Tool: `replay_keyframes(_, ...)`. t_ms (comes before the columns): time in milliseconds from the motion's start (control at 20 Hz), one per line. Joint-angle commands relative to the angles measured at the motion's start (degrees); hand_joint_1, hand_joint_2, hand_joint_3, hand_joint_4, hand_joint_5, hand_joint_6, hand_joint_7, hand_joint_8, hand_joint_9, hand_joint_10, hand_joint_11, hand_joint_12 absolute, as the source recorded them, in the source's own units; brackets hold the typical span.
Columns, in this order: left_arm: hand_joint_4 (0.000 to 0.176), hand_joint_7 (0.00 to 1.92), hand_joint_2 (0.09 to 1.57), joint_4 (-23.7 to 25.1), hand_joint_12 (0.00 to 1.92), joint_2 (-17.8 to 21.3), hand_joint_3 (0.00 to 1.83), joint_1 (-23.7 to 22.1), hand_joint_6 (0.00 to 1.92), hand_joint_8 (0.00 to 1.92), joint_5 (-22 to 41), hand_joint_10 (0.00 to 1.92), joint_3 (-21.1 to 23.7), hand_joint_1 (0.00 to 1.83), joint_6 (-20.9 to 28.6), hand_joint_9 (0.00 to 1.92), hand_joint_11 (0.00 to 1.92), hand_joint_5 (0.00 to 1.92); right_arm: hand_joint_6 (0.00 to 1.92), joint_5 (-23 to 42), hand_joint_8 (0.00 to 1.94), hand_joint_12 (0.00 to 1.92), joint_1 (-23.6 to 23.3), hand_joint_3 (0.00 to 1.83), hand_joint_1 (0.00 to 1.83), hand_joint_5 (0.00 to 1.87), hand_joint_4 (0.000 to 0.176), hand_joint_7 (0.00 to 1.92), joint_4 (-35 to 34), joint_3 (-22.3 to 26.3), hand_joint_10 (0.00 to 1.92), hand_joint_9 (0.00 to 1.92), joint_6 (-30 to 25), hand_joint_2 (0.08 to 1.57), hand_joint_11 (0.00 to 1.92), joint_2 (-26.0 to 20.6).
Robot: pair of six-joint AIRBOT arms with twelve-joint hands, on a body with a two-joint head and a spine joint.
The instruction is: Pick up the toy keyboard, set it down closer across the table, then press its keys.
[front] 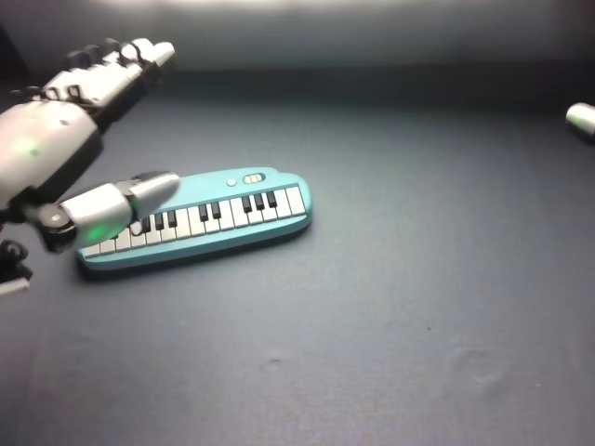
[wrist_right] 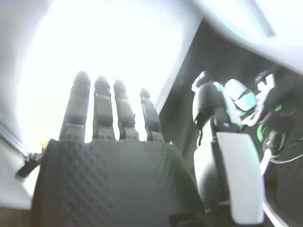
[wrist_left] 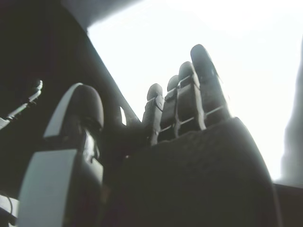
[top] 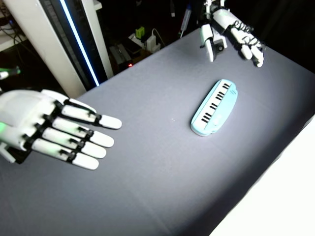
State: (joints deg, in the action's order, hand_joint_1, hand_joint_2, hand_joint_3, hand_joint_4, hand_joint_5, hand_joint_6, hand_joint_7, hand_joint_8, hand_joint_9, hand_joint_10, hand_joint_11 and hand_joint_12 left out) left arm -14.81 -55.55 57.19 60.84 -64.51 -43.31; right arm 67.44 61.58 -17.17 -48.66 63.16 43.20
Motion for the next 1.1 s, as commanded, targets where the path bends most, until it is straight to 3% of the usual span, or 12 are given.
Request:
replay_keyframes(0,0.000,0.00,1.32,0.8,0.30,0.0,0.00,-0.5,0.00,0.00,5.5,0.00,-0.2,0.59,0.1,0.00,0.00,0.00,0.00,6.4,0.00,0.00,-1.0,0.00,0.29,0.00,0.097,0.00,0.2,-0.3,0.00,0.00,0.4,1.31,0.00,-0.3)
replay_keyframes(50,0.032,0.00,1.22,1.3,0.06,-0.1,0.00,-1.5,0.00,0.00,3.5,0.00,-0.6,0.70,-0.3,0.00,0.00,0.00,0.00,4.4,0.00,0.00,-2.2,0.00,0.38,0.00,0.014,0.00,0.2,-0.5,0.00,0.00,2.2,1.31,0.00,-0.1)
replay_keyframes(100,0.040,0.00,1.19,1.5,0.01,-0.1,0.00,-1.7,0.00,0.00,2.6,0.00,-0.8,0.72,-0.5,0.00,0.00,0.00,0.00,3.9,0.00,0.00,-2.4,0.00,0.40,0.00,0.000,0.00,0.2,-0.5,0.00,0.00,2.6,1.31,0.00,0.0)
replay_keyframes(200,0.042,0.00,1.19,2.3,0.00,-0.4,0.00,-3.2,0.00,0.00,-1.5,0.00,-1.9,0.73,-1.5,0.00,0.00,0.00,0.00,1.3,0.00,0.00,-3.3,0.00,0.40,0.00,0.000,0.00,0.2,-0.8,0.00,0.00,4.6,1.30,0.00,0.4)
replay_keyframes(300,0.042,0.00,1.19,4.7,0.00,-2.5,0.00,-6.3,0.00,0.00,-10.8,0.00,-5.2,0.73,-1.9,0.00,0.00,0.00,0.00,0.8,0.00,0.00,-3.3,0.00,0.40,0.00,0.000,0.00,0.1,-1.0,0.00,0.00,4.6,1.30,0.00,0.6)
replay_keyframes(350,0.012,0.00,1.13,5.6,0.00,-3.0,0.00,-7.0,0.00,0.00,-13.0,0.00,-5.9,0.72,-2.0,0.00,0.00,0.00,0.00,0.7,0.00,0.00,-3.3,0.00,0.36,0.00,0.000,0.00,0.1,-0.9,0.00,0.00,4.6,1.29,0.00,0.6)
replay_keyframes(500,0.004,0.00,1.11,6.2,0.00,-4.0,0.00,-8.4,0.00,0.00,-18.1,0.00,-7.2,0.72,-3.9,0.00,0.00,0.00,0.00,0.7,0.00,0.00,-3.1,0.00,0.35,0.00,0.000,0.00,0.1,-0.8,0.00,0.00,4.6,1.28,0.00,0.6)
replay_keyframes(550,0.023,0.00,1.03,6.3,0.00,-4.2,0.00,-8.7,0.00,0.00,-18.9,0.00,-7.6,0.69,-4.0,0.00,0.00,0.00,0.00,0.7,0.00,0.00,-3.0,0.00,0.36,0.00,0.000,0.00,0.1,-0.7,0.00,0.00,4.6,1.28,0.00,0.6)
replay_keyframes(600,0.029,0.00,1.00,6.5,0.00,-4.4,0.00,-8.9,0.00,0.00,-19.6,0.00,-7.9,0.72,-4.0,0.00,0.00,0.00,0.00,0.7,0.00,0.00,-3.0,0.00,0.36,0.00,0.000,0.00,0.1,-0.7,0.00,0.00,4.6,1.28,0.00,0.6)
replay_keyframes(800,0.031,0.00,0.99,6.3,0.00,-5.9,0.00,-10.4,0.00,0.00,-25.5,0.00,-9.9,0.73,-6.8,0.00,0.00,0.00,0.00,0.9,0.00,0.00,-2.6,0.00,0.36,0.00,0.000,0.00,0.0,-0.3,0.00,0.00,4.6,1.28,0.00,0.6)
replay_keyframes(900,0.045,0.00,0.96,4.6,0.00,-6.7,0.00,-11.0,0.00,0.00,-27.0,0.00,-10.4,0.75,-9.6,0.00,0.00,0.00,0.00,1.0,0.00,0.00,-2.3,0.00,0.33,0.00,0.016,0.00,-0.2,-0.2,0.00,0.00,4.6,1.28,0.00,0.6)
replay_keyframes(1050,0.046,0.00,0.96,1.8,0.00,-8.1,0.00,-11.7,0.00,0.00,-29.3,0.00,-11.8,0.75,-12.8,0.00,0.00,0.00,0.00,1.3,0.00,0.00,-2.0,0.00,0.33,0.00,0.017,0.00,-0.5,0.0,0.00,0.00,4.6,1.28,0.00,0.6)
